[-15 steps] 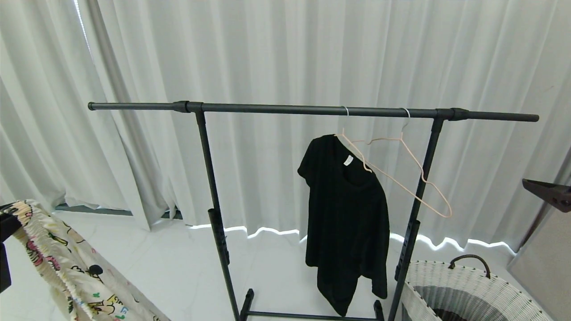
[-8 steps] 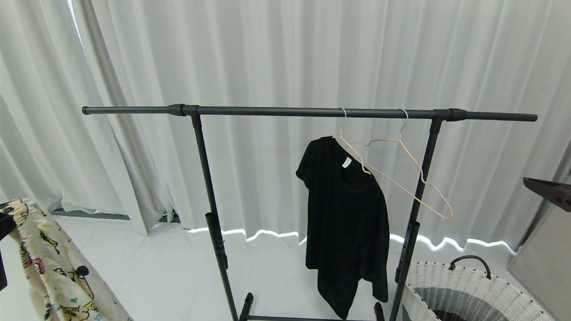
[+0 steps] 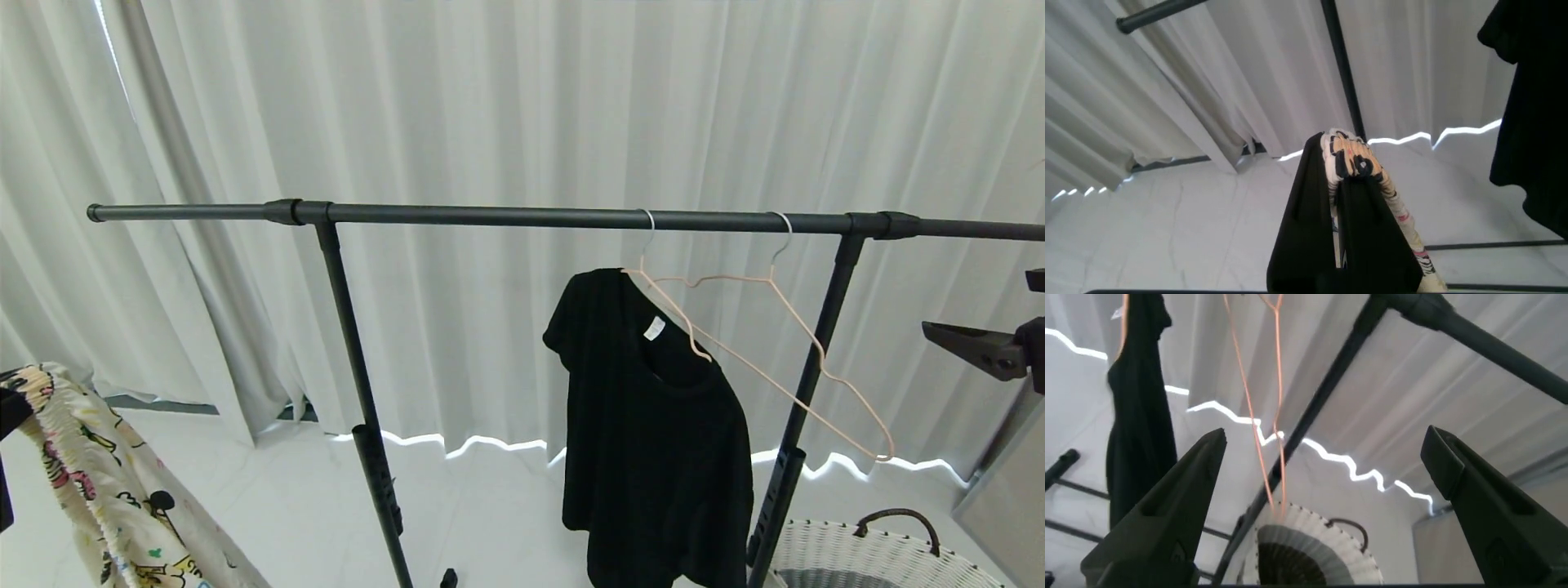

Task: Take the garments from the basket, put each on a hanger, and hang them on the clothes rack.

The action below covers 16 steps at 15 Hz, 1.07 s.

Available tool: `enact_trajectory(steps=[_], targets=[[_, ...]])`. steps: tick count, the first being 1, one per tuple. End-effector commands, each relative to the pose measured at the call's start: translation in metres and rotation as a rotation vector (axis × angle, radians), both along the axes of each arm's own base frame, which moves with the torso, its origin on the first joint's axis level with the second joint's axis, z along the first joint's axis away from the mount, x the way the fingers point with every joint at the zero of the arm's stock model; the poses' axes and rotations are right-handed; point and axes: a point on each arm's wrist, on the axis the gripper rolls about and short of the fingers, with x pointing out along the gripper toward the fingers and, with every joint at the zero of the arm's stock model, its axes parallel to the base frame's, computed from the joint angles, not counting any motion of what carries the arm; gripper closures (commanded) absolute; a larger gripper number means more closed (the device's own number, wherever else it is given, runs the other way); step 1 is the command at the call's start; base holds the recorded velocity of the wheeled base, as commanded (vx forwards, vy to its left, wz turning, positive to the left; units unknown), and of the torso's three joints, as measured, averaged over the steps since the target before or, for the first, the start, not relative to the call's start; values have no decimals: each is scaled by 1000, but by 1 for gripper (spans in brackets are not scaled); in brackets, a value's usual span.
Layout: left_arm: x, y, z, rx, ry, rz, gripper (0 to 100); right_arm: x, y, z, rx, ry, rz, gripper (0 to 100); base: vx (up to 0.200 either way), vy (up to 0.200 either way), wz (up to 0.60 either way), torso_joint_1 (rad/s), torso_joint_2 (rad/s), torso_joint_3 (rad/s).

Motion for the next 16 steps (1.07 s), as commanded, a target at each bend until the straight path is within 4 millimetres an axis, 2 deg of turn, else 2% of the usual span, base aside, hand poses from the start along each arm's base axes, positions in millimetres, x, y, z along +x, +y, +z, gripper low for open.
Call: enact_trajectory(steps=[1, 5, 12, 16], targets=[[1, 0, 0, 0, 2, 0, 100, 7, 2, -5, -8, 28, 5, 0, 200, 0, 0, -2, 2, 2], [1, 0, 0, -1, 3, 1, 100, 11, 3, -18, -19, 79, 11, 0, 200, 0, 0, 1, 5, 4], [0, 0, 0, -2, -3, 1, 100, 14, 8, -50, 63, 225, 130, 0, 0, 0, 0, 0, 0, 0], [0, 0, 0, -2, -1, -1, 100, 49, 14, -72, 134, 339, 104, 0, 0, 0, 0, 0, 0, 0]])
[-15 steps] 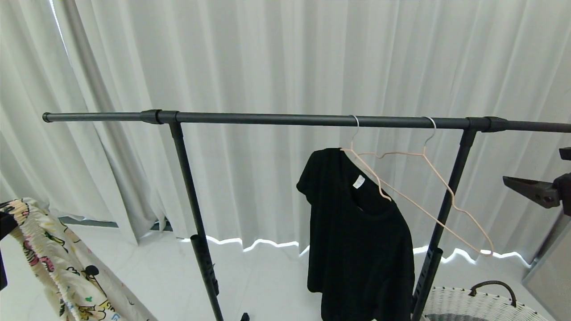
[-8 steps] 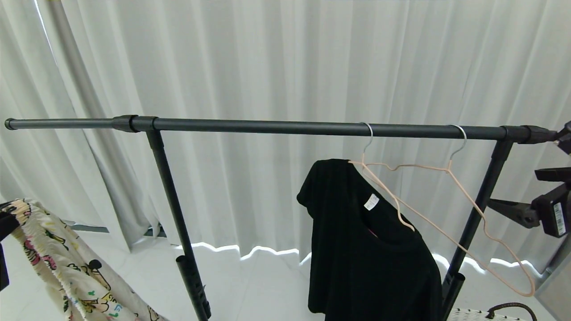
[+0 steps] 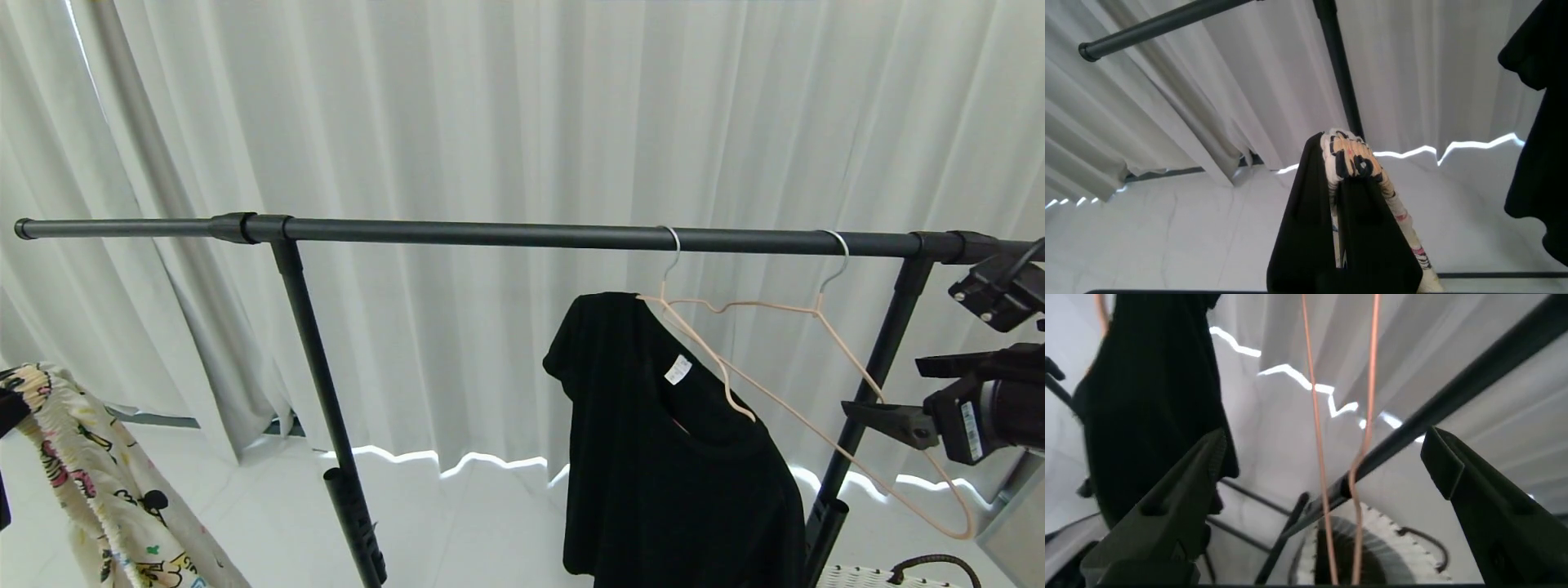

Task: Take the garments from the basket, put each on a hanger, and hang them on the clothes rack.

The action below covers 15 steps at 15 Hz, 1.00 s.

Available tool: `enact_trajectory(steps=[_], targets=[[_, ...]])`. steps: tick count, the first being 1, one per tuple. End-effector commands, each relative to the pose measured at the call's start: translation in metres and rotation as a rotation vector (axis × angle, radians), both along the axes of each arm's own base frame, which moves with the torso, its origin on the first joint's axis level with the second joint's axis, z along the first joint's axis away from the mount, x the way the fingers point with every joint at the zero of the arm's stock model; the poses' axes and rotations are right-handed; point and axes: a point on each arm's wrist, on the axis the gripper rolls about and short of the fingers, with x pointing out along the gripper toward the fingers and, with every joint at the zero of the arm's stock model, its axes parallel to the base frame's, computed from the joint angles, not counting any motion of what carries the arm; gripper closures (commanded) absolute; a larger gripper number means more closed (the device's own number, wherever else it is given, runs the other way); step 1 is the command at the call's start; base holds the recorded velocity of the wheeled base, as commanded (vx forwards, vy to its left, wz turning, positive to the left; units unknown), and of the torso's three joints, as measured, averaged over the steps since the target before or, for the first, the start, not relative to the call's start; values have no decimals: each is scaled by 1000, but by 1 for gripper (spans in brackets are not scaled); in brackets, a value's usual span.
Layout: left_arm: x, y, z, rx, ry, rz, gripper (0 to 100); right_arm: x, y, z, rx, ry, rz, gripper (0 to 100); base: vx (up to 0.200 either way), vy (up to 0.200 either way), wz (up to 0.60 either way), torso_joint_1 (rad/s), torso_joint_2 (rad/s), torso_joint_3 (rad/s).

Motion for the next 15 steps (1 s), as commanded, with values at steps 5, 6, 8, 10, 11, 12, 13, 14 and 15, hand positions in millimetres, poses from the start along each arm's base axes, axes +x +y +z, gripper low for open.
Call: enact_trajectory(steps=[5, 6, 8, 10, 11, 12, 13, 14, 15], targets=[[0, -3, -1, 2, 3, -34, 100, 61, -3, -46, 20, 154, -106, 0, 0, 0, 0, 0, 0, 0], [0, -5, -1, 5, 6, -57, 100, 67, -8, -52, 23, 172, -134, 0, 0, 0, 0, 0, 0, 0], [0, -7, -2, 16, 9, -84, 100, 68, -11, -55, 43, 192, -158, 0, 0, 0, 0, 0, 0, 0], [1, -7, -3, 29, 16, -94, 100, 68, -10, -59, 68, 216, -173, 0, 0, 0, 0, 0, 0, 0], [1, -7, -4, 30, 19, -94, 100, 67, -10, -60, 71, 219, -171, 0, 0, 0, 0, 0, 0, 0], [2, -8, -5, 31, 25, -94, 100, 67, -10, -59, 83, 221, -152, 0, 0, 0, 0, 0, 0, 0], [2, -8, -5, 31, 25, -104, 100, 67, -9, -59, 94, 224, -133, 0, 0, 0, 0, 0, 0, 0], [2, -9, -5, 31, 25, -107, 100, 67, -9, -59, 95, 227, -129, 0, 0, 0, 0, 0, 0, 0], [2, -9, -5, 31, 25, -108, 100, 67, -9, -60, 94, 228, -131, 0, 0, 0, 0, 0, 0, 0]])
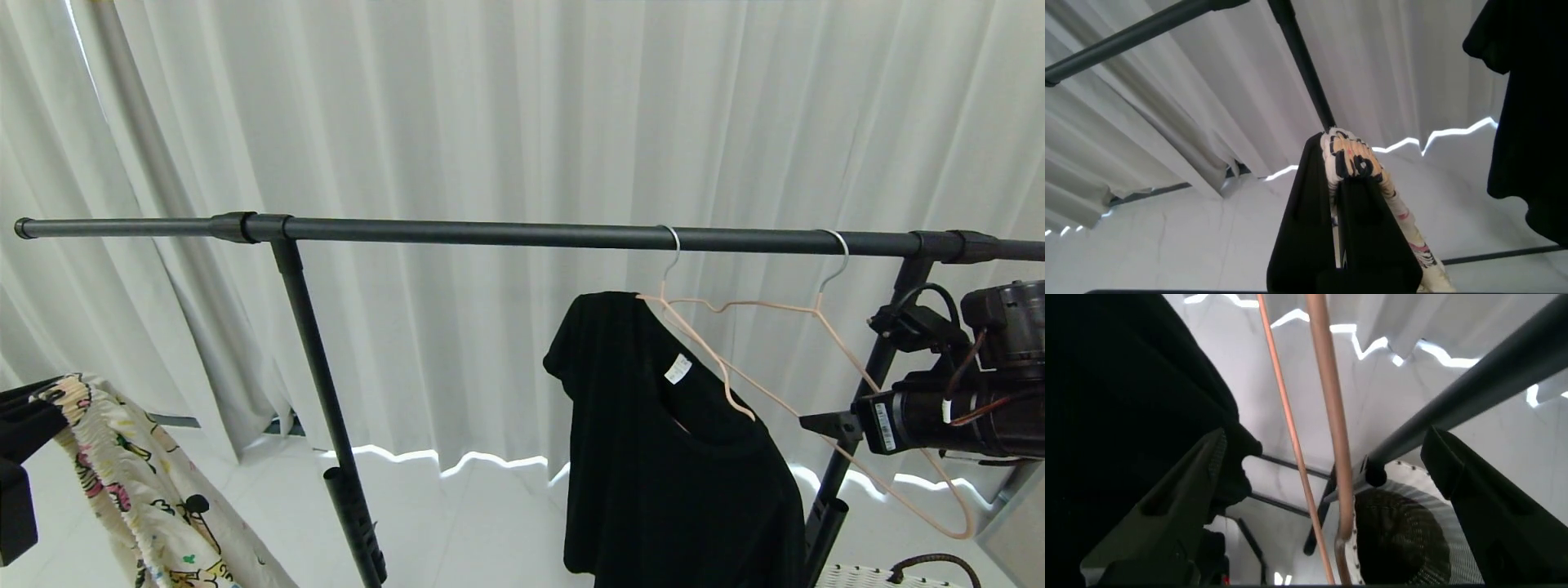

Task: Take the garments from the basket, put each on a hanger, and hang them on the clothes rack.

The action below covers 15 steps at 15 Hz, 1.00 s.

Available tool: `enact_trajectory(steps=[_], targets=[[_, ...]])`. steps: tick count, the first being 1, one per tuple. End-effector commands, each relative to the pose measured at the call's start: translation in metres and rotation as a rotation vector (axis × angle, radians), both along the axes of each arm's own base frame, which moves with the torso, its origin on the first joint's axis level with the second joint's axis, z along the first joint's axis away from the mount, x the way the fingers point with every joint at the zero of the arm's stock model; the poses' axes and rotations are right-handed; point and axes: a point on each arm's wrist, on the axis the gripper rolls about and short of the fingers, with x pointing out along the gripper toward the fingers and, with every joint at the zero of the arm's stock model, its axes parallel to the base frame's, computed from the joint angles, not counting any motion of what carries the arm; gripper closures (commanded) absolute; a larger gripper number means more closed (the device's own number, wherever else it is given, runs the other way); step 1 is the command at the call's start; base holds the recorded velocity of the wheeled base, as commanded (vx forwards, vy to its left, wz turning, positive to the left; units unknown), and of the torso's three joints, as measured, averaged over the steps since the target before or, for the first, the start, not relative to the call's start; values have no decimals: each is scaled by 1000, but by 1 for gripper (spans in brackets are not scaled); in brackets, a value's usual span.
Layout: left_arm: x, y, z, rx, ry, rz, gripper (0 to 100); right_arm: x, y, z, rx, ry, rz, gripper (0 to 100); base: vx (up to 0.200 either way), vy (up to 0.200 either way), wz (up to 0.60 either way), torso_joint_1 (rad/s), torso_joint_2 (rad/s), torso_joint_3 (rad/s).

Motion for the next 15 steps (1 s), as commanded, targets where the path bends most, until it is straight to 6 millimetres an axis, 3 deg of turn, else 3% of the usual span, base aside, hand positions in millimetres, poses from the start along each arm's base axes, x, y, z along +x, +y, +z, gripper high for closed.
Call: enact_trajectory(steps=[1, 8, 15], targets=[[1, 0, 0, 1, 3, -3, 100, 1, 0, -2, -1, 8, 2, 100, 0, 0, 0, 0, 0, 0], [0, 0, 0, 0, 1, -3, 100, -2, 0, 2, 0, -9, 1, 100, 0, 0, 0, 0, 0, 0], [-1, 0, -2, 1, 3, -3, 100, -20, -3, 26, 16, -103, -1, 100, 0, 0, 0, 0, 0, 0]])
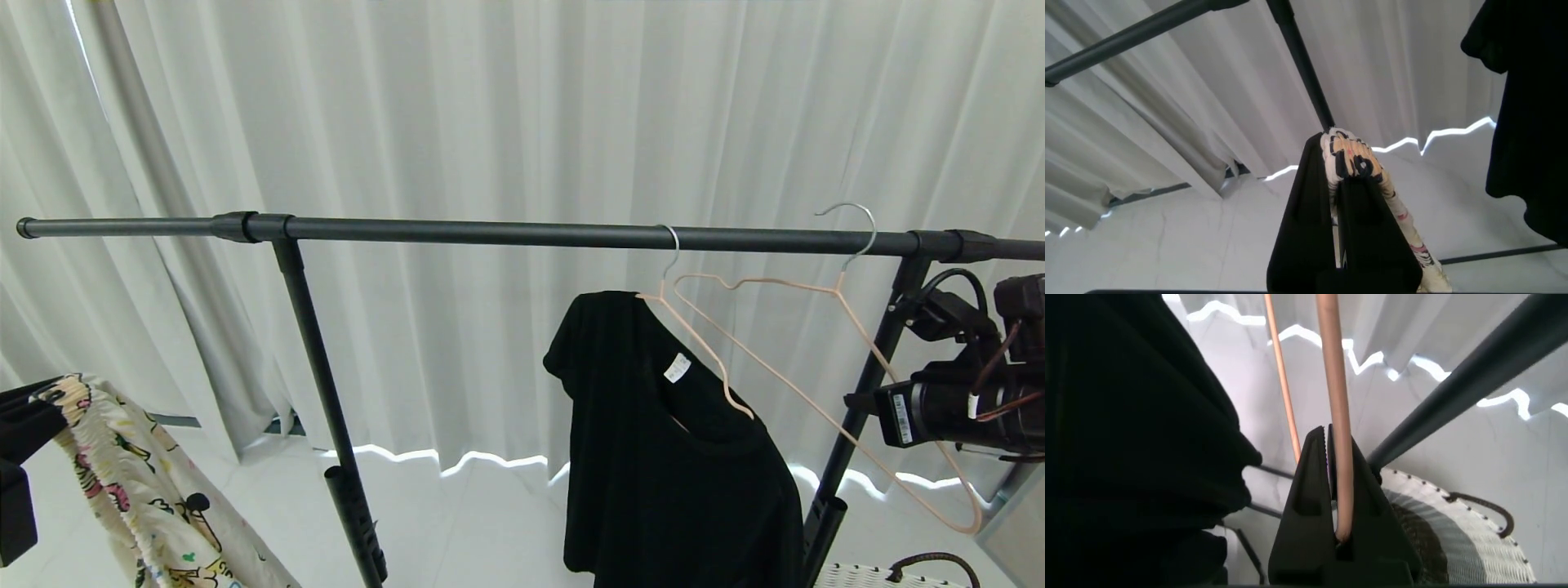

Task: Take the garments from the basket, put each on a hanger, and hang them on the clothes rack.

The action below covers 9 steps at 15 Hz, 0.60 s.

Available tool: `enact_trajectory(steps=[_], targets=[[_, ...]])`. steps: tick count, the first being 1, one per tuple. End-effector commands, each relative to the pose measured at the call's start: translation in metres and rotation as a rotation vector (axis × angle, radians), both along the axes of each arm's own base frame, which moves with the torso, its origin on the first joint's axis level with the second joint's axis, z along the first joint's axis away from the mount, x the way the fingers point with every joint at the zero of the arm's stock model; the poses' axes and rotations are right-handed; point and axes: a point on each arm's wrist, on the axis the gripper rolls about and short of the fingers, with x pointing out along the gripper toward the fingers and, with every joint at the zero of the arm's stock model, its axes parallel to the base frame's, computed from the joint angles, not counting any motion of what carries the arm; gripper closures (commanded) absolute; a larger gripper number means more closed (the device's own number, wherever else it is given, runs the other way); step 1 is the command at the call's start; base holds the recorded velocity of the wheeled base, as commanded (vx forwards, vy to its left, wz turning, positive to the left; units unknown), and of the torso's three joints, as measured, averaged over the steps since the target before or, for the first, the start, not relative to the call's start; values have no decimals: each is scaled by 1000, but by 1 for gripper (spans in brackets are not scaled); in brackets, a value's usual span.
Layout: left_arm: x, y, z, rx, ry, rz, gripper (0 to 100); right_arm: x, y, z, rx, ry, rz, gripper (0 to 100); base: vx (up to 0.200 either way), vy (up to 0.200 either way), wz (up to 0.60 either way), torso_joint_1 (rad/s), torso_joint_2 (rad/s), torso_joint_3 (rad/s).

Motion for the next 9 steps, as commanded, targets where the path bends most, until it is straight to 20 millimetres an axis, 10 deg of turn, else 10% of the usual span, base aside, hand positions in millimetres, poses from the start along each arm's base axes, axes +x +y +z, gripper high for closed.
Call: enact_trajectory(steps=[1, 6, 9], targets=[[-1, 0, -2, 1, 3, 0, 100, -12, -2, 10, 5, -42, 1, 100, 0, 0, 0, 0, 0, 0], [-1, 0, -4, 8, 10, 8, 100, -54, -8, 11, 10, -87, 1, 100, 0, 0, 0, 0, 0, 0], [-2, 1, -9, 48, 20, 19, 100, -84, -12, 8, 10, -119, -4, 100, -200, 0, 0, 7, 6, 2]])
